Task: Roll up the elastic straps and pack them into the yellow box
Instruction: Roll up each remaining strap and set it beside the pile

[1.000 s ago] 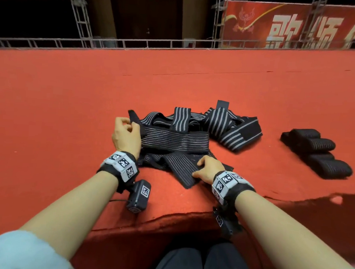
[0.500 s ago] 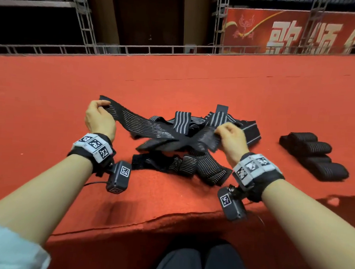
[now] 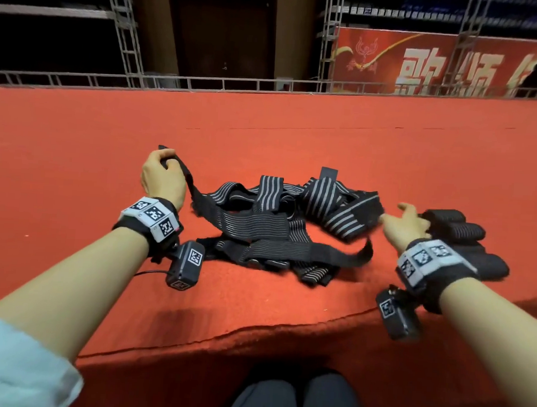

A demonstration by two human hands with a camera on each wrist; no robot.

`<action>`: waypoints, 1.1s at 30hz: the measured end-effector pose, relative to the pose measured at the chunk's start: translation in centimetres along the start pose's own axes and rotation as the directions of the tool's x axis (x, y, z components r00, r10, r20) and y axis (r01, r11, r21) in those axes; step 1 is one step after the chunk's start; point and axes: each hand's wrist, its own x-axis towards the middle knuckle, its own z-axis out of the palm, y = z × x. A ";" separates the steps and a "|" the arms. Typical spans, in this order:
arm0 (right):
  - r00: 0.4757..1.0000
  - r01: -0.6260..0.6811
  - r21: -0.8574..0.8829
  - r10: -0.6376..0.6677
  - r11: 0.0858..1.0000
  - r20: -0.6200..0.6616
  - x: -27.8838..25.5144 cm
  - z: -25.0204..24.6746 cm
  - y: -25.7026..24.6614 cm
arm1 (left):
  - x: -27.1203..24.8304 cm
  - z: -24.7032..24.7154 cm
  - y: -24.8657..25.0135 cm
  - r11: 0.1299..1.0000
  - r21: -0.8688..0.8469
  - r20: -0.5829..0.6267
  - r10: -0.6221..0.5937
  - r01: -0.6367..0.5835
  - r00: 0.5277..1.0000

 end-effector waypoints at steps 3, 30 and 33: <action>0.967 0.221 -0.048 -0.213 0.974 0.138 -2.4 3.4 -0.5 | -1.2 0.2 1.6 1.000 0.024 0.032 0.016 -0.017 0.999; 0.655 0.700 -0.030 -0.624 0.714 0.427 -5.4 16.9 -3.0 | -1.5 1.4 -3.0 0.959 0.284 0.340 -0.103 0.002 0.935; 0.630 0.726 -0.002 -0.664 0.688 0.403 -5.5 15.3 -2.6 | -2.4 2.2 -3.3 0.974 0.220 0.445 -0.147 0.052 0.883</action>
